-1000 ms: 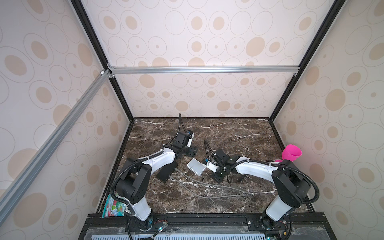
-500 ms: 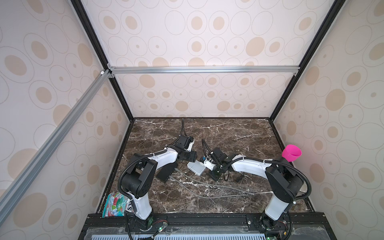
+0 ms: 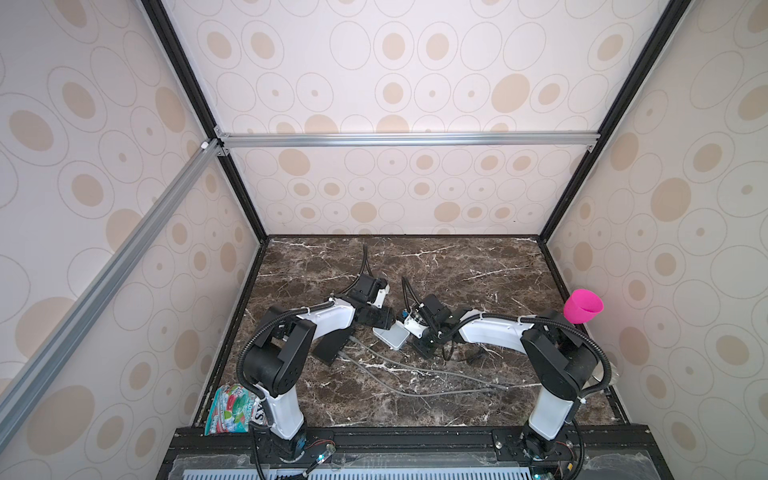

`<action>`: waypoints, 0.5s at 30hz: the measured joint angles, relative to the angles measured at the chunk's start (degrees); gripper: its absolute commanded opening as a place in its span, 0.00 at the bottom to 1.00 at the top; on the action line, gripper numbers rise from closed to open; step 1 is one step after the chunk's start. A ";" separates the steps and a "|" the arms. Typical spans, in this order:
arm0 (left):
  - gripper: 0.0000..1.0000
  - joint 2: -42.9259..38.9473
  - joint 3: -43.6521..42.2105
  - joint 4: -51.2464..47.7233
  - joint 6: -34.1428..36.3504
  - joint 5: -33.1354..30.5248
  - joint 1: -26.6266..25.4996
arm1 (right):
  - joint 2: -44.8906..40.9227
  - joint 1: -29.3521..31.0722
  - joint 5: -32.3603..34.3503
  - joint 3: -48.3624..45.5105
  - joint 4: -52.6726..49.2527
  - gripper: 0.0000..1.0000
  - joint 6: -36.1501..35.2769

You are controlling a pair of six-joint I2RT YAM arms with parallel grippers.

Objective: Insert the plug into the switch port

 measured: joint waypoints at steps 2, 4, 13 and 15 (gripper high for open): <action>0.56 0.00 -0.70 0.55 -0.28 0.55 0.00 | 0.00 0.00 0.20 0.00 0.26 0.00 0.31; 0.56 0.00 -1.33 0.94 -0.42 0.70 0.04 | 0.00 0.00 0.35 -0.07 0.42 0.00 0.72; 0.57 -0.42 -3.67 3.76 -1.75 1.66 0.04 | -0.09 0.00 0.31 -0.33 1.07 0.00 2.36; 0.57 -0.42 -3.82 4.04 -1.88 1.68 0.04 | -0.09 0.00 0.31 -0.33 1.07 0.00 2.38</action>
